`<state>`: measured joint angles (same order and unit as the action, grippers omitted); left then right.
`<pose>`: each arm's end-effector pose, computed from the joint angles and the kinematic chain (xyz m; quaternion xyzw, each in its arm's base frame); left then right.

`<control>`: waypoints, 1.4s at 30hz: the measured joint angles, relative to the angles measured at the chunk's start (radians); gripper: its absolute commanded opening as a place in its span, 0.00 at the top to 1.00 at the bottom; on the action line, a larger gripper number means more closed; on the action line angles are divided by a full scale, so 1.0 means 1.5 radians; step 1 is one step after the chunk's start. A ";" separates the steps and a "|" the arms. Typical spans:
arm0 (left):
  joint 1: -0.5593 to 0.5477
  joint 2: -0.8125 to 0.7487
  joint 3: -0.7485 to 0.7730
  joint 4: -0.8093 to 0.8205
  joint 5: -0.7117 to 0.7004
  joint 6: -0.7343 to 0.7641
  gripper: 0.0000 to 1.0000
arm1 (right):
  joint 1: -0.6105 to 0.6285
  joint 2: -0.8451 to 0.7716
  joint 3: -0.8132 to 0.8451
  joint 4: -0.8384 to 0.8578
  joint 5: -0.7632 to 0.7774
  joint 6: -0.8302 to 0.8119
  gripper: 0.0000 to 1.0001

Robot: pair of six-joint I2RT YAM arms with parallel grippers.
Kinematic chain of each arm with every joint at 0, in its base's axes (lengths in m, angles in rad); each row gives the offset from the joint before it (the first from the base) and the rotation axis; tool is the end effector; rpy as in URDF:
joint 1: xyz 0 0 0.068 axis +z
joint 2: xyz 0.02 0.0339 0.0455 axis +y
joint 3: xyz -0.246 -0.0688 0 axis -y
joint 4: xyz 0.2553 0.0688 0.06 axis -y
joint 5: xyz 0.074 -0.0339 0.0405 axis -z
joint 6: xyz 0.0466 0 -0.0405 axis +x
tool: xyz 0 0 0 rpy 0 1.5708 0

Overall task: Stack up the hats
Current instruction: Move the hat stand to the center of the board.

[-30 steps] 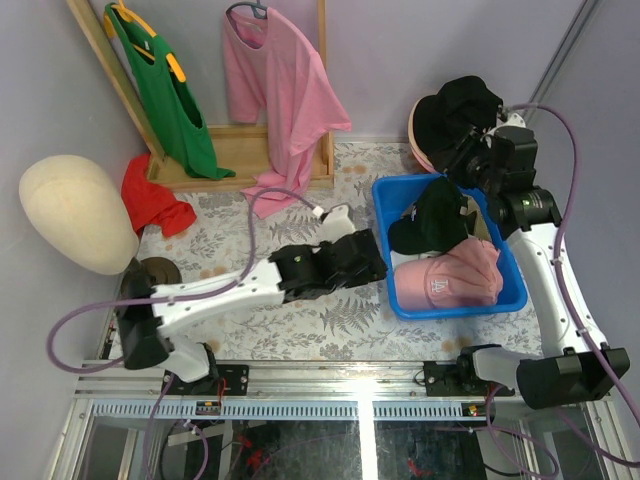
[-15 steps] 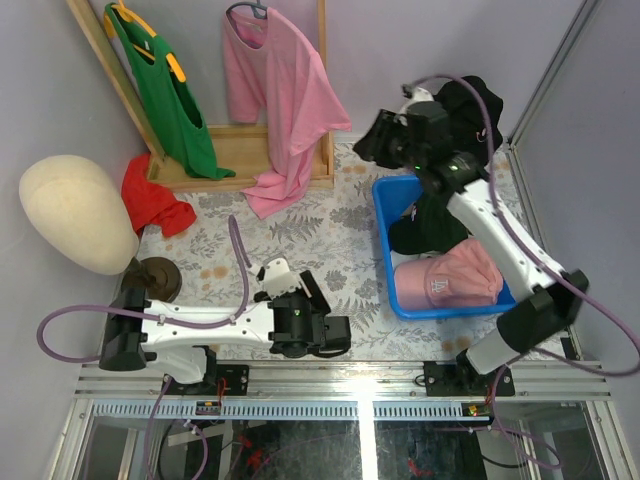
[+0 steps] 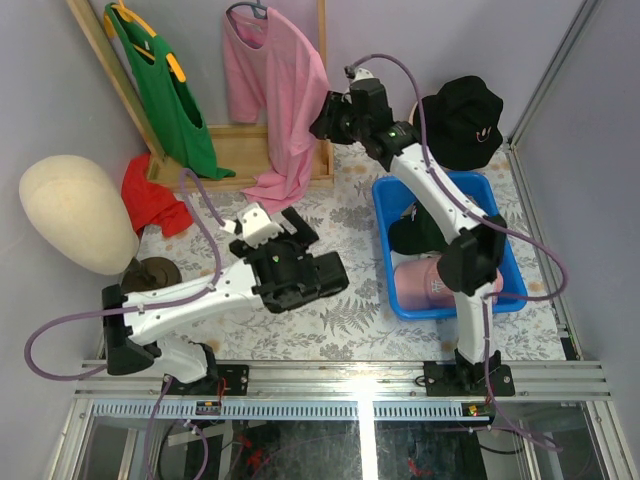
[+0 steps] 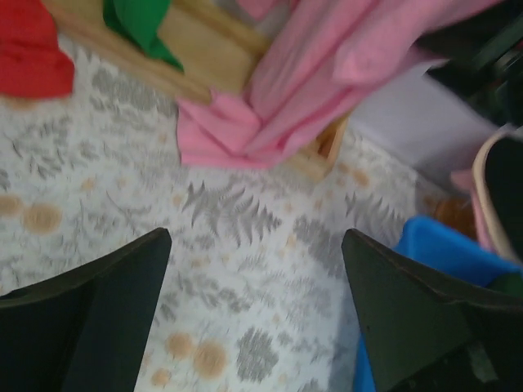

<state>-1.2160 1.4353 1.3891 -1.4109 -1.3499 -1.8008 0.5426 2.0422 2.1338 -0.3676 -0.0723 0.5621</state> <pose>0.1309 -0.2225 0.3217 -0.2587 0.7362 -0.0054 0.6254 0.4233 0.2592 0.3829 -0.0140 0.7973 0.3408 0.4980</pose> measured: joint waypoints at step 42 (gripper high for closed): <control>0.131 -0.250 0.154 0.554 0.200 0.970 0.00 | 0.282 0.116 0.069 -0.042 -0.083 -0.159 0.38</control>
<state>-1.0191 1.0599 1.6196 -0.5800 -1.0504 -0.3458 0.9649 2.2158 2.2379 -0.4313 -0.1967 0.3237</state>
